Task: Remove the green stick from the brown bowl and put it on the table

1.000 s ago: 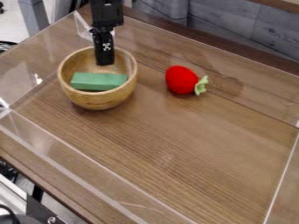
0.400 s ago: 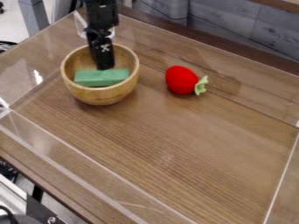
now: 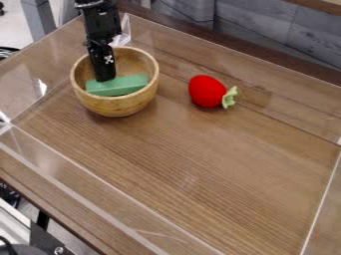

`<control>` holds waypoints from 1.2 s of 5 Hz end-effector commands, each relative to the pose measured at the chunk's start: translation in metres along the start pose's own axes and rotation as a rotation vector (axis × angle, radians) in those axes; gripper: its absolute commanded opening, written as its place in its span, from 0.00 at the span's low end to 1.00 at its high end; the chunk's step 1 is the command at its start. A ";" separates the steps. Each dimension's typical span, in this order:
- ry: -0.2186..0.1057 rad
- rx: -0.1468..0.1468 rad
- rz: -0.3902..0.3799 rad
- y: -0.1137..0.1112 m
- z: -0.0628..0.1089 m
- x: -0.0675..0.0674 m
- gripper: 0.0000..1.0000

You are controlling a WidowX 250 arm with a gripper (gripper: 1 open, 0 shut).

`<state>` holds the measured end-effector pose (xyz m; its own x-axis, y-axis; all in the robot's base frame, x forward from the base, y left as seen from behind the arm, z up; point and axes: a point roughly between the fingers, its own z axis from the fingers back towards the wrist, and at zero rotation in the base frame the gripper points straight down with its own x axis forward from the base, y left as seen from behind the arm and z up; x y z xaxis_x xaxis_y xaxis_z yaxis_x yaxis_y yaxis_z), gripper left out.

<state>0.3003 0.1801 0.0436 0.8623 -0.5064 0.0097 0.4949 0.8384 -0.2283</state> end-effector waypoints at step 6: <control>-0.053 -0.074 0.065 -0.026 -0.039 0.019 0.00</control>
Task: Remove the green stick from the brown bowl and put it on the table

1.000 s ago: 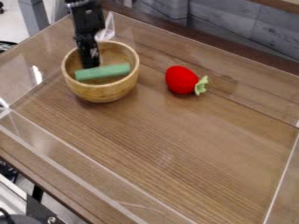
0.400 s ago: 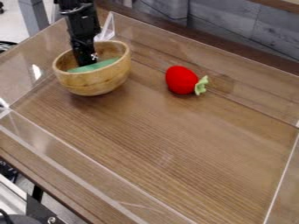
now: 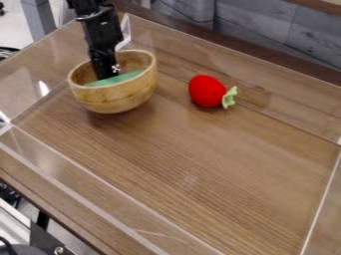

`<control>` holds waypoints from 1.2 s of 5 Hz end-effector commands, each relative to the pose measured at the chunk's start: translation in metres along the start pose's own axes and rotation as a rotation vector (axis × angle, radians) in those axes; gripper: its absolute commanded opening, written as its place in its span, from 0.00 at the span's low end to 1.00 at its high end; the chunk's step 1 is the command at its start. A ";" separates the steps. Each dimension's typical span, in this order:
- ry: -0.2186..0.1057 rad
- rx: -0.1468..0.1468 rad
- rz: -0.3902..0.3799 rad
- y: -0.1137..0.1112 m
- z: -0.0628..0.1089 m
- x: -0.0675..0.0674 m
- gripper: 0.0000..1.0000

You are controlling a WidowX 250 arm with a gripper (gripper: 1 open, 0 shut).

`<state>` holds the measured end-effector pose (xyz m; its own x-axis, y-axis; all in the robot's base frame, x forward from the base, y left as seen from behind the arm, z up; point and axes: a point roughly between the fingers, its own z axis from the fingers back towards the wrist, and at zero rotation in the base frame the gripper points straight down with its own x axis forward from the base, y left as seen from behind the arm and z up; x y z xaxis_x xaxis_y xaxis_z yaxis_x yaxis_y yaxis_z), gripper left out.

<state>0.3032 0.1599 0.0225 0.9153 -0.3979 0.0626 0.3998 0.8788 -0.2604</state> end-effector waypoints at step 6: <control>0.002 -0.113 0.261 -0.014 -0.019 -0.010 0.00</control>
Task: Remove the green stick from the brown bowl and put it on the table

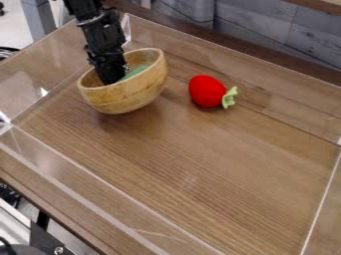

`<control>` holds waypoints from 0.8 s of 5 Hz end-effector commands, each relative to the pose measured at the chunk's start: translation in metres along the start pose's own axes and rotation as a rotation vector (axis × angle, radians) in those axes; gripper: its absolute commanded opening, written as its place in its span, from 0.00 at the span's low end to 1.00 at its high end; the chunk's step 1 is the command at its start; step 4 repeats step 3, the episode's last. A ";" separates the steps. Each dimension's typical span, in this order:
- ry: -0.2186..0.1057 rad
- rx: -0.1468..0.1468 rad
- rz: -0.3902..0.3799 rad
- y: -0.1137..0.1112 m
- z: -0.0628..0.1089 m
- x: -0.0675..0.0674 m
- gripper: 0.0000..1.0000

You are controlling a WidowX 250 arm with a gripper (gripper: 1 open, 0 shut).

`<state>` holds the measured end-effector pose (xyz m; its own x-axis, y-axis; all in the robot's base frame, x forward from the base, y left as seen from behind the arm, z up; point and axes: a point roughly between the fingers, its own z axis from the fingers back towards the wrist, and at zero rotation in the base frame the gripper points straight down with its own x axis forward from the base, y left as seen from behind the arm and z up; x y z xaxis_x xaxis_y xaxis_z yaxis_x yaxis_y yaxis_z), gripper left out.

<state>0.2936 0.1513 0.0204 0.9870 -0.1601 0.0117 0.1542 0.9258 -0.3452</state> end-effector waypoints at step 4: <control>0.071 -0.048 0.057 0.020 -0.010 -0.010 0.00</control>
